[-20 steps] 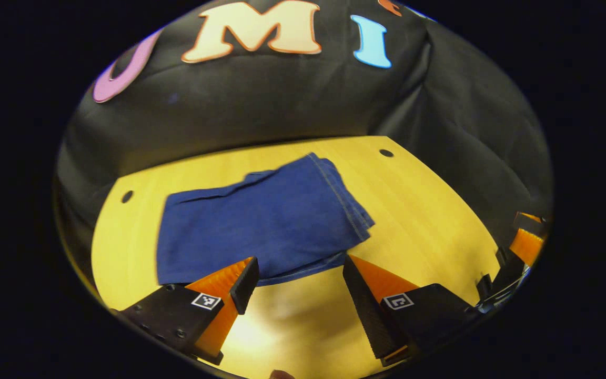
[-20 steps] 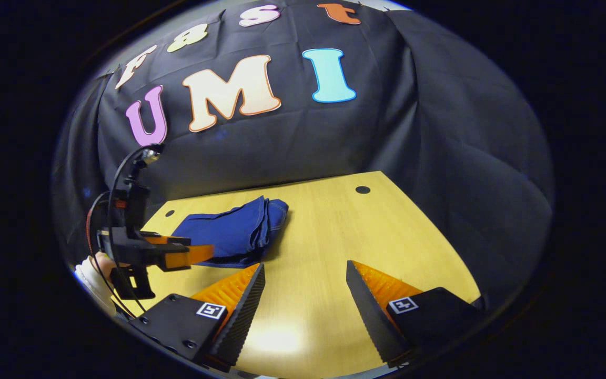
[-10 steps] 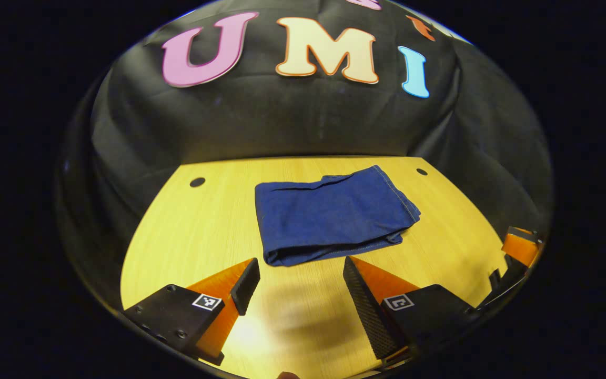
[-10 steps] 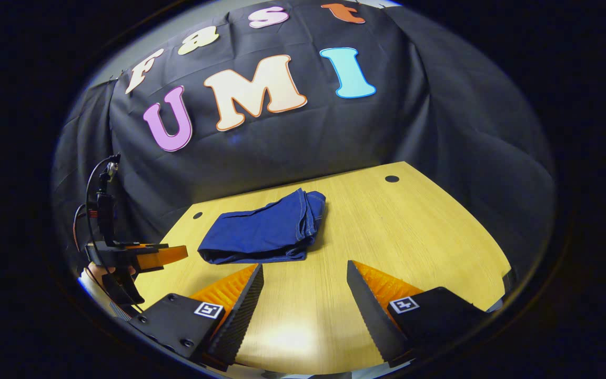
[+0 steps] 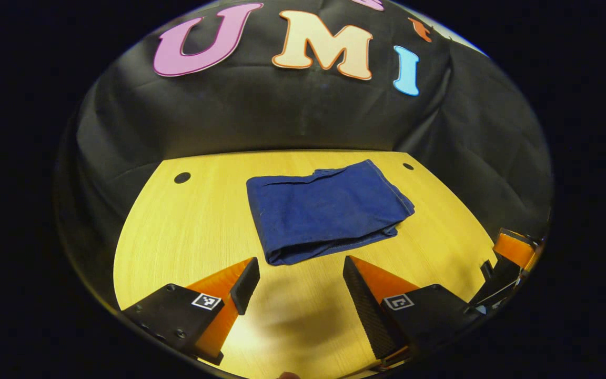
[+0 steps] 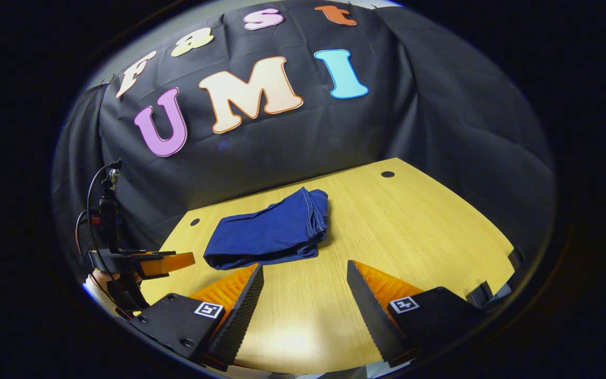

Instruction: Grasp the waist and the cuffs of the jeans and fold them to make the two legs overlap; first hold the waist and fold one-third of the jeans toward the cuffs, then hold the cuffs and fold the remaining one-third in the same direction to finish folding.

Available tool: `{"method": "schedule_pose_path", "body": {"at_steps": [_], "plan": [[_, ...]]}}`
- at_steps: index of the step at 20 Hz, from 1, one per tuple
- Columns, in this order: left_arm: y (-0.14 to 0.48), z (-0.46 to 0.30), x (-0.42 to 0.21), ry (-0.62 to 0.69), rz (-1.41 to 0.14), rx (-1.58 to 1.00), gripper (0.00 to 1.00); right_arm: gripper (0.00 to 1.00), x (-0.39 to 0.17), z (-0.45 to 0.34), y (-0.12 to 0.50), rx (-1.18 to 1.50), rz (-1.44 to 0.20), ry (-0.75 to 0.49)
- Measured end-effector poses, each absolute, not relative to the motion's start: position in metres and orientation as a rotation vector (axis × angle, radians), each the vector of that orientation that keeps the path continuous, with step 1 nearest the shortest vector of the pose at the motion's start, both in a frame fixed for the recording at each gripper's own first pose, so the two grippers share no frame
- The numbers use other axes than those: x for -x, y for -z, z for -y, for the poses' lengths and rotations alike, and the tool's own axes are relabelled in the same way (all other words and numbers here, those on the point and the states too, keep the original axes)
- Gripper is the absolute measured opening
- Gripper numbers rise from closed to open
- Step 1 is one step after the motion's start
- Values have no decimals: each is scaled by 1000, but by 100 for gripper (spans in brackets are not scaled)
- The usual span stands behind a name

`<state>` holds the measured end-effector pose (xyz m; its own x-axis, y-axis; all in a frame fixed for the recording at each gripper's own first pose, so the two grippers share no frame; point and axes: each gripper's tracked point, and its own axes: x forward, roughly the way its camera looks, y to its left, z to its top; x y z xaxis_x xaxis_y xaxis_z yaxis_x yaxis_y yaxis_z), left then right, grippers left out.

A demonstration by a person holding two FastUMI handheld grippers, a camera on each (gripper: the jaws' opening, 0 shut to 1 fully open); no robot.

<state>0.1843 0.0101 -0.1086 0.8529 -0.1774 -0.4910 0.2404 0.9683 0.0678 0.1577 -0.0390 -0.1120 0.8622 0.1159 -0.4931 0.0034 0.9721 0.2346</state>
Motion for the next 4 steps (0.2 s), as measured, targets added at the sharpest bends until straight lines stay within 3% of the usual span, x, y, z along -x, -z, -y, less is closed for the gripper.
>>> {"method": "schedule_pose_path", "body": {"at_steps": [4], "plan": [[112,2,-184,279,-519,-119,96,98,-144,50,113,-219,-531,3]]}}
